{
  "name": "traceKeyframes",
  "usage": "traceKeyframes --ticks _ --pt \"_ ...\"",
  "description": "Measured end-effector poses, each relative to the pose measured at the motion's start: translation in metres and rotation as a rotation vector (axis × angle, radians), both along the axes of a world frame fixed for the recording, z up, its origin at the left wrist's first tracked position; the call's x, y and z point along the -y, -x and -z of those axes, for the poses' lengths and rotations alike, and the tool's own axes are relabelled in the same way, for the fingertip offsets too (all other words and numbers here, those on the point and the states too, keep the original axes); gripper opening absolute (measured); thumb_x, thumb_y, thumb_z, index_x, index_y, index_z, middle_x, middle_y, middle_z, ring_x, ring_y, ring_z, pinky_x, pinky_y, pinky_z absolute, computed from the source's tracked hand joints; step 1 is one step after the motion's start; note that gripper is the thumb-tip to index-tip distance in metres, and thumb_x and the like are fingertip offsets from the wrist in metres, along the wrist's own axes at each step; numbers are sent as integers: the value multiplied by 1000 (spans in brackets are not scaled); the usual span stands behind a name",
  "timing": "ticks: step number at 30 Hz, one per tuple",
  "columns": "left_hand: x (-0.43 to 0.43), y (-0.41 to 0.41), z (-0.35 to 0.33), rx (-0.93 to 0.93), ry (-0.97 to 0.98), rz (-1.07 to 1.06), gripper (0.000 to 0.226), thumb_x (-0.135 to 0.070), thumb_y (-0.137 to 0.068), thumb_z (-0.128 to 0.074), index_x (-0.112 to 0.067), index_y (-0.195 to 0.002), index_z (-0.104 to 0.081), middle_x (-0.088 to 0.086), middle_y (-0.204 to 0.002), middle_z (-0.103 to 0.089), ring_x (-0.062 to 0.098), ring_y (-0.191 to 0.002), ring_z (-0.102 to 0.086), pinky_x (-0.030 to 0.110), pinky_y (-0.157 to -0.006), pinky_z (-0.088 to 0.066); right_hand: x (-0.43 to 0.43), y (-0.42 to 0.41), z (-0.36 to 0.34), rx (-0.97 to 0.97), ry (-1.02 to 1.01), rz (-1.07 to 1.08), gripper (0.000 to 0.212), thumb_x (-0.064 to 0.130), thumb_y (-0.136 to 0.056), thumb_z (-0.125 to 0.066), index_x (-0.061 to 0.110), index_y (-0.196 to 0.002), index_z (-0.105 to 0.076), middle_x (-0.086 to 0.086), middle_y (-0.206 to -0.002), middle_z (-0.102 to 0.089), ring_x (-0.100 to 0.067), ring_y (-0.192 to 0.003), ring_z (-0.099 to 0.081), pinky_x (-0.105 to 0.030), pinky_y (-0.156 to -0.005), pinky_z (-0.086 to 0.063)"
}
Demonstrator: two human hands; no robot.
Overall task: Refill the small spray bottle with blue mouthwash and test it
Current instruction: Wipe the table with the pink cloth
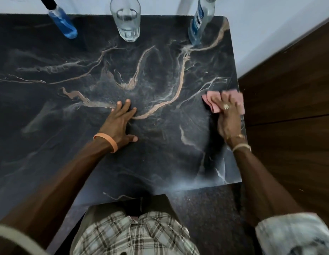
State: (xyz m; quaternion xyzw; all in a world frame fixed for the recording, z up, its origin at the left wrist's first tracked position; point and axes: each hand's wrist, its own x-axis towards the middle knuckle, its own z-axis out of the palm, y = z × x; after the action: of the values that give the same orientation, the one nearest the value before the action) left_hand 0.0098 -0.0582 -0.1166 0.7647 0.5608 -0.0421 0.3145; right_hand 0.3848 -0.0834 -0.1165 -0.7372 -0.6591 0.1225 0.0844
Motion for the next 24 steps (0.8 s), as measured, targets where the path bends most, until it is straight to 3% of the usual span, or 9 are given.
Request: traceKeyframes --ticks 4,7,10,13,15,17,19,21,24 --pt "2 3 1 38 0 -28 108 -36 -70 -85 -19 -154 -18 -1 -163 3 21 -149 9 31 -117 6 121 82 14 -6 -10 -73 52 7 -93 -41 21 -142 -48 -11 -156 -26 -42 -145 -18 -64 -112 -19" --pt "4 4 0 54 -13 -16 102 -39 -72 -83 -18 -152 -24 1 -163 -3 21 -150 5 31 -118 4 157 169 24 -74 -12 -326 56 14 -87 -67 25 -140 -52 -8 -157 -28 -40 -146 -15 -66 -111 -21" --pt "17 14 -2 154 -108 -69 67 -28 -86 -72 -8 -143 -43 10 -158 -27 29 -149 -11 42 -122 -11 99 213 19 -86 -47 -573 60 14 -86 -68 28 -142 -49 -6 -157 -29 -41 -145 -19 -60 -116 -16" --pt "38 27 -2 180 -237 -105 39 -5 -91 -61 5 -129 -57 24 -143 -47 44 -140 -32 54 -116 -27 13 207 16 -9 -10 -472 54 10 -92 -45 29 -143 -48 -6 -158 -28 -39 -147 -16 -55 -118 -9" --pt "48 33 0 145 -287 -54 41 -4 -90 -64 5 -129 -57 25 -142 -47 47 -137 -35 58 -113 -29 3 210 11 -19 29 -295 60 2 -89 -50 27 -144 -47 -6 -159 -25 -37 -148 -13 -54 -119 -6" --pt "55 38 1 153 -255 -52 45 -13 -95 -59 1 -137 -49 20 -149 -39 43 -142 -28 54 -117 -21 41 223 11 -66 0 -288 62 1 -87 -56 22 -145 -46 -8 -158 -27 -40 -147 -15 -60 -116 -14" --pt "61 48 4 193 -213 -91 48 -21 -99 -51 -1 -142 -42 17 -154 -31 37 -146 -21 46 -120 -13 96 248 9 -100 28 -447 56 19 -92 -49 24 -147 -43 -8 -158 -26 -42 -146 -15 -64 -110 -22" --pt "62 59 5 196 -208 -51 50 -24 -98 -52 1 -141 -43 20 -152 -32 38 -144 -24 50 -119 -20 102 270 14 -142 89 -577 50 30 -93 -44 22 -141 -51 -11 -156 -32 -43 -145 -17 -63 -110 -23" --pt "40 85 6 214 -230 -164 49 -17 -95 -58 5 -137 -47 27 -148 -37 45 -138 -33 58 -113 -29 17 307 21 -96 -11 -769 35 17 -92 -54 7 -124 -66 -20 -143 -48 -44 -140 -31 -59 -115 -21"
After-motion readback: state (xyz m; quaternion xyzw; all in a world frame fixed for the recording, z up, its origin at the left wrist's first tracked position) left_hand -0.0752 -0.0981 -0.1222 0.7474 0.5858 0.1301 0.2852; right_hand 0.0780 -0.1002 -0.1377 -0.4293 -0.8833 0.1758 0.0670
